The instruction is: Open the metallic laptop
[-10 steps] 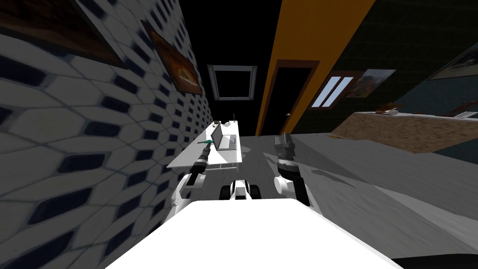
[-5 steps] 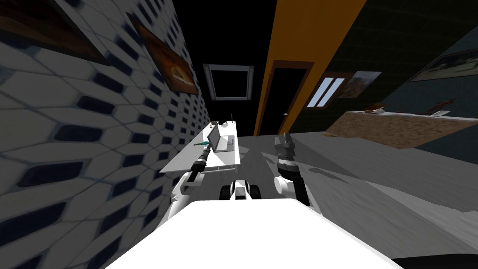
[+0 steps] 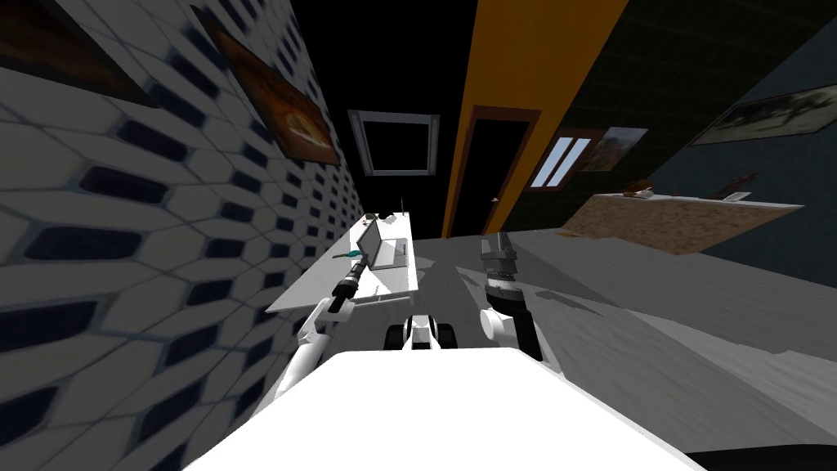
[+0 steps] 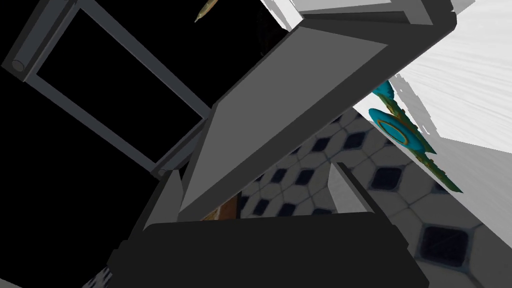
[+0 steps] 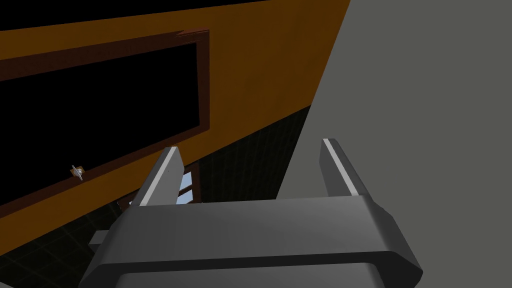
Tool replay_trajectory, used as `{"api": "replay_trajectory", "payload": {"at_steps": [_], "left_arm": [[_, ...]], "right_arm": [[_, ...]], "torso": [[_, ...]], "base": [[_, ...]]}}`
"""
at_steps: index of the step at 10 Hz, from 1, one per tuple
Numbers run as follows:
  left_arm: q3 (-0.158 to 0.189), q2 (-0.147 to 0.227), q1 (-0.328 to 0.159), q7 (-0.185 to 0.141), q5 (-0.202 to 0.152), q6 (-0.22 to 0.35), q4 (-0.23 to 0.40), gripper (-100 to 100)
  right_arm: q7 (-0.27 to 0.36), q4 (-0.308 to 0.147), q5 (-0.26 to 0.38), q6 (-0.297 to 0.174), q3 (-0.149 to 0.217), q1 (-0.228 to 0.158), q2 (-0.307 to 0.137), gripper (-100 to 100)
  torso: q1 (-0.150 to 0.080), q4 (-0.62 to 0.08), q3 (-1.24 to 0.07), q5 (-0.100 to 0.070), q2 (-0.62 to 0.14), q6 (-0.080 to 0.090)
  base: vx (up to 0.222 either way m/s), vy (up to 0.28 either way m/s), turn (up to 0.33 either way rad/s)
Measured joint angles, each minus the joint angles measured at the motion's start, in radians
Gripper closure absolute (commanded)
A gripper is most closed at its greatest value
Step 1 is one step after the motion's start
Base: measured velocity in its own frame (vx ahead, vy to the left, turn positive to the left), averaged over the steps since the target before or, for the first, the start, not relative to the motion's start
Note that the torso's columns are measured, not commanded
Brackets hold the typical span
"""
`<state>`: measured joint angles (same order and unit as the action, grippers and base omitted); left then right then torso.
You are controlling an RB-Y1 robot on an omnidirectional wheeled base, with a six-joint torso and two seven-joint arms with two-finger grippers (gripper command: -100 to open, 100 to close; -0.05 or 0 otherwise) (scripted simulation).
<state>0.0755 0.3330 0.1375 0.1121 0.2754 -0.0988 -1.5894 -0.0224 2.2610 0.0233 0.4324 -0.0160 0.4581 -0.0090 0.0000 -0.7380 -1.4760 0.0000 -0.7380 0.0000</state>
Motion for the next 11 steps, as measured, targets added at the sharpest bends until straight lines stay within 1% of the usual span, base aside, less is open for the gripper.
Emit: {"api": "replay_trajectory", "payload": {"at_steps": [3,4,5,6,11], "left_arm": [[0.003,0.023,-0.029,0.018,0.018,0.047,0.053,-100],[0.003,0.025,-0.03,0.018,0.019,0.05,0.055,-100],[0.003,0.025,-0.03,0.018,0.019,0.049,0.055,100],[0.003,0.025,-0.03,0.018,0.019,0.05,0.055,100],[0.021,0.056,0.007,0.122,0.128,0.032,0.045,100]], "right_arm": [[0.0,0.0,0.0,0.0,0.0,0.0,0.0,0],[0.0,0.0,0.0,0.0,0.0,0.0,0.0,0],[0.0,0.0,0.0,0.0,0.0,0.0,0.0,0],[0.0,0.0,0.0,0.0,0.0,0.0,0.0,0],[0.0,0.0,0.0,0.0,0.0,0.0,0.0,0]], "torso": [[0.0,0.0,0.0,0.0,0.0,0.0],[0.0,0.0,0.001,0.0,-0.001,0.0],[0.0,0.0,0.001,0.0,-0.001,0.0],[0.0,0.0,0.001,0.0,-0.001,0.0],[-0.003,0.0,0.0,-0.001,0.0,0.002]], "base": [[0.028,-0.009,-0.034],[0.0,0.0,0.0],[0.0,0.0,0.0],[0.021,-0.054,0.029],[0.046,-0.113,0.034]]}}
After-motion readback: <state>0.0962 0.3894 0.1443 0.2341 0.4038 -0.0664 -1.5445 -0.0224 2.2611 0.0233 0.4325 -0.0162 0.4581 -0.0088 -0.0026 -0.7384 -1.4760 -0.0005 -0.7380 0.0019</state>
